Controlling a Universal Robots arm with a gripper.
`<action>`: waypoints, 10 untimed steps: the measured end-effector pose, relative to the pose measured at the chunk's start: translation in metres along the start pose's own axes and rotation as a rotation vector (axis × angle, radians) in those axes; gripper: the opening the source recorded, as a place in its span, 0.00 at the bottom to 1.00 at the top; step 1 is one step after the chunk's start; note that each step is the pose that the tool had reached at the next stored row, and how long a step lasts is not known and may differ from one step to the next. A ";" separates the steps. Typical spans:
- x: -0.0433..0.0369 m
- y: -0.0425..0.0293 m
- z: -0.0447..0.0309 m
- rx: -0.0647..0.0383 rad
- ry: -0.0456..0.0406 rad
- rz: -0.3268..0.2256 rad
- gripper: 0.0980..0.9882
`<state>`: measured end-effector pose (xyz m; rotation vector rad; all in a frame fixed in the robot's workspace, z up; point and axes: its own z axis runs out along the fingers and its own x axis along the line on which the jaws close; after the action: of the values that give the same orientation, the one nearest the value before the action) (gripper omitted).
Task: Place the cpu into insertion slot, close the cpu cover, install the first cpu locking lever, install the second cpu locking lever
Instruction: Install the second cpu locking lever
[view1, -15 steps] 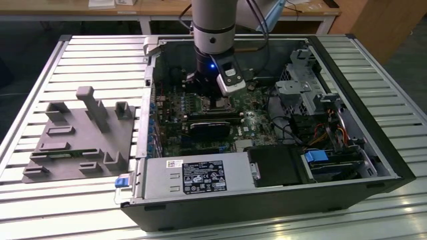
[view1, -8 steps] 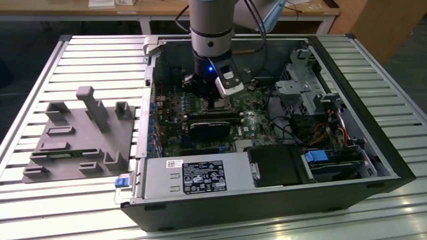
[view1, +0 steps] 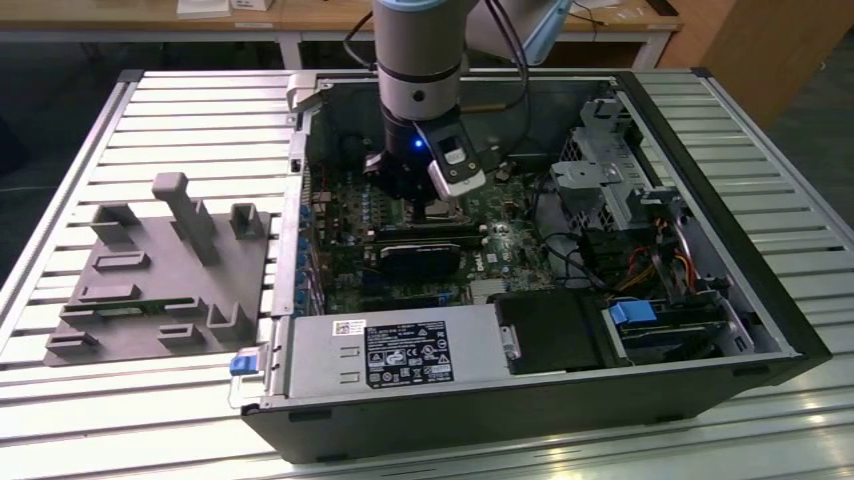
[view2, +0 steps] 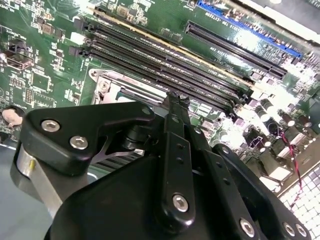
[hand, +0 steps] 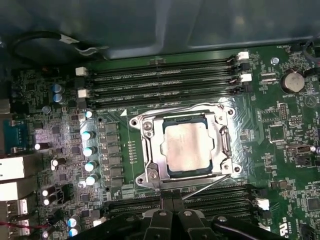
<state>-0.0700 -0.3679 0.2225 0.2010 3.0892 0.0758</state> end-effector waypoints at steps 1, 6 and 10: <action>0.0002 -0.0011 0.0001 -0.002 0.0004 -0.002 0.00; 0.0004 -0.0065 0.0004 -0.019 0.0028 -0.008 0.00; 0.0005 -0.0095 0.0007 -0.044 0.0063 -0.011 0.00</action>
<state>-0.0718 -0.3771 0.2213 0.1825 3.0910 0.1444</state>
